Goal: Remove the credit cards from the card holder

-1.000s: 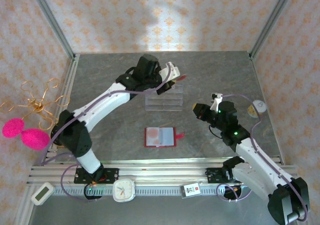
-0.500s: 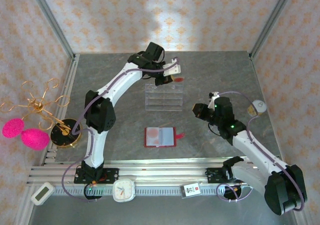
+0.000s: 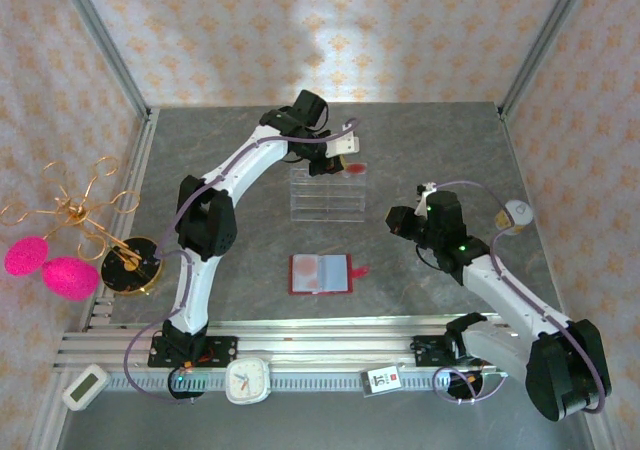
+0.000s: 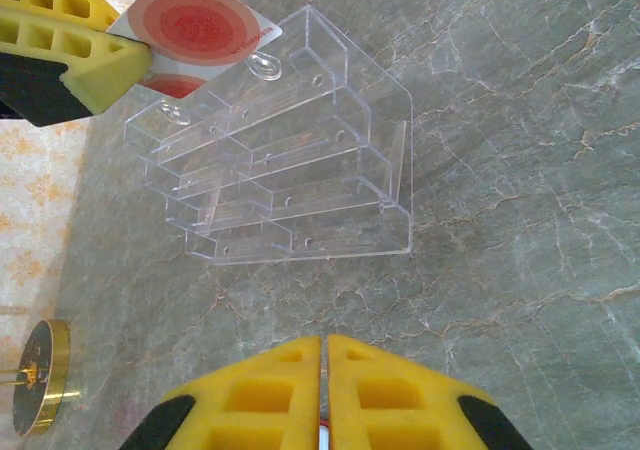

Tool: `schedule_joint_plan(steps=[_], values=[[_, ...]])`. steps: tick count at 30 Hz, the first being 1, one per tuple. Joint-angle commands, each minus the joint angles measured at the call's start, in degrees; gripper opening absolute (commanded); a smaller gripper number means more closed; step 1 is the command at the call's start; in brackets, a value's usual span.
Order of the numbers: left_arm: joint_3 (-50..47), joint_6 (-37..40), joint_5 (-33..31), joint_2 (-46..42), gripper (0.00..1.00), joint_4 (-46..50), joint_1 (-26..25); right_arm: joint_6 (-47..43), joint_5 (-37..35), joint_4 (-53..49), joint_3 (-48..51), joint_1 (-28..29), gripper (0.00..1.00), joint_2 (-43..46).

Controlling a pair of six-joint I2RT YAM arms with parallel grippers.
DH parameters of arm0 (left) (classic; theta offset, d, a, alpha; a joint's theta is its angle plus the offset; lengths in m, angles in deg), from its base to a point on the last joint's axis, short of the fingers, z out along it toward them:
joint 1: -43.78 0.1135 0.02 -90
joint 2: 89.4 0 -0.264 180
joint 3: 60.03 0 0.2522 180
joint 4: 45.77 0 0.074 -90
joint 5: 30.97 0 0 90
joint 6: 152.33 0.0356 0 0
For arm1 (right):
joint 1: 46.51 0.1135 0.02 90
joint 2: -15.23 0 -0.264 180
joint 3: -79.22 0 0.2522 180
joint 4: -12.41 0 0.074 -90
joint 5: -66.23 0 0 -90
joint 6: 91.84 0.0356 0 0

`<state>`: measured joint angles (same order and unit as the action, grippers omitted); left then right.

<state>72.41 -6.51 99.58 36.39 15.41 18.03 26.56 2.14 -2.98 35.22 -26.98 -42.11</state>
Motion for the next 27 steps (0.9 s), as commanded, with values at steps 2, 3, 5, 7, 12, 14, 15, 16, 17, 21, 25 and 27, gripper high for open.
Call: schedule_joint_plan(steps=[2,3,5,7,12,14,15,16,17,21,25,27], values=[[2.3,2.4,1.2,1.9,0.00,0.7,0.3,-1.1,-0.9,0.7,-1.3,-0.3,0.09,-0.4],[2.2,2.3,1.0,2.0,0.00,0.6,0.5,-1.1,-0.9,0.7,-1.3,-0.4,0.09,-0.5],[2.3,2.1,0.8,2.1,0.00,0.0,0.6,-1.2,-0.8,0.9,-1.3,-0.4,0.09,-0.6],[2.2,2.4,0.9,2.3,0.00,-0.1,0.7,-1.3,-0.8,1.0,-1.3,-0.4,0.09,-0.8],[1.8,2.5,-0.1,2.7,0.00,-0.4,0.9,-1.2,-0.9,1.2,-1.2,-0.4,0.09,-1.2],[1.4,2.5,-0.2,2.7,0.00,-0.8,1.0,-1.2,-1.0,1.3,-1.2,-0.4,0.09,-1.3],[1.4,2.3,-0.1,2.7,0.00,-1.0,1.1,-1.2,-1.0,1.3,-1.3,-0.4,0.09,-1.4],[1.4,2.3,0.0,2.8,0.00,-1.2,1.3,-1.2,-0.8,1.4,-1.2,-0.4,0.09,-1.5],[1.4,2.1,0.0,2.8,0.00,-1.4,1.3,-1.2,-0.8,1.6,-1.3,-0.4,0.09,-1.6],[1.3,2.2,0.1,3.3,0.00,-1.6,1.4,-0.9,-0.7,1.8,-1.2,-0.4,0.09,-2.0],[0.7,2.2,0.1,3.6,0.00,-1.9,1.5,-1.0,-0.7,1.8,-1.3,-0.5,0.09,-2.2],[0.5,2.2,0.5,3.7,0.00,-2.0,1.5,-0.9,-0.8,1.8,-1.4,-0.4,0.09,-2.3]])
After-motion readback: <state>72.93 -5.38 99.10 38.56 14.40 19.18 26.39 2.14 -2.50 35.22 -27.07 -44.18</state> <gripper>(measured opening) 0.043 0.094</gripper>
